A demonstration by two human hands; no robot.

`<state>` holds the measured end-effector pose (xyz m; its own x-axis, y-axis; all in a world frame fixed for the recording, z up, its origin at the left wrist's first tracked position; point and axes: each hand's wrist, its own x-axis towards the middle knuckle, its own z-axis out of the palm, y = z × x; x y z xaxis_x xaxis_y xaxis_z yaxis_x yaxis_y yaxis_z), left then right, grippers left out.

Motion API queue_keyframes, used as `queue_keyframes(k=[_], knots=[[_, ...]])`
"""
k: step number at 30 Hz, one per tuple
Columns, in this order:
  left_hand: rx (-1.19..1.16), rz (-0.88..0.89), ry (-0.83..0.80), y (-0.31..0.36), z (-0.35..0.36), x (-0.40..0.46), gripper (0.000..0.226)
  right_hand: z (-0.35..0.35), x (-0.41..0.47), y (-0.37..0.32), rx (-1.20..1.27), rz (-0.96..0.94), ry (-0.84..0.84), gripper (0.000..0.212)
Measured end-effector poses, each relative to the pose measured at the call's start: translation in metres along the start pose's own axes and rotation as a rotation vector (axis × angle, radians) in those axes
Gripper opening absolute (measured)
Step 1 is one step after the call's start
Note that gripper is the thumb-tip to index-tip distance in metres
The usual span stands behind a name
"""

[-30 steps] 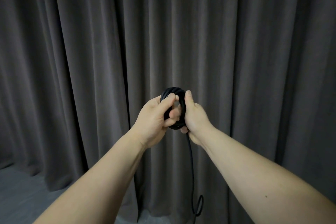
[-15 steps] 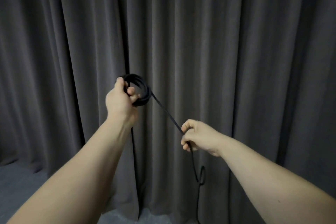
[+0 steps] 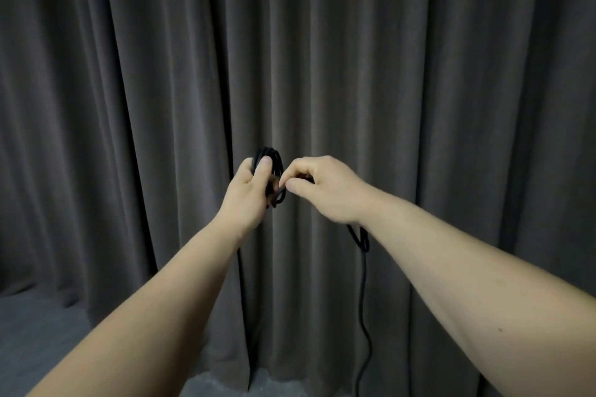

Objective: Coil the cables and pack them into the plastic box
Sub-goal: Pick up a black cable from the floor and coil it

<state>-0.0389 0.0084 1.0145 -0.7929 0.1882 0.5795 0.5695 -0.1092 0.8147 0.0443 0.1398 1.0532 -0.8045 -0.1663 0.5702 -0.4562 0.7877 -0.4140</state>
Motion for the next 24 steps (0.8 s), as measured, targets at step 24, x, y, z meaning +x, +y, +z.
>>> queue_keyframes(k=[24], knots=[[0.006, -0.040, -0.306, -0.002, 0.010, -0.018, 0.042, 0.007, 0.005, 0.021, 0.269, 0.172, 0.271, 0.023]])
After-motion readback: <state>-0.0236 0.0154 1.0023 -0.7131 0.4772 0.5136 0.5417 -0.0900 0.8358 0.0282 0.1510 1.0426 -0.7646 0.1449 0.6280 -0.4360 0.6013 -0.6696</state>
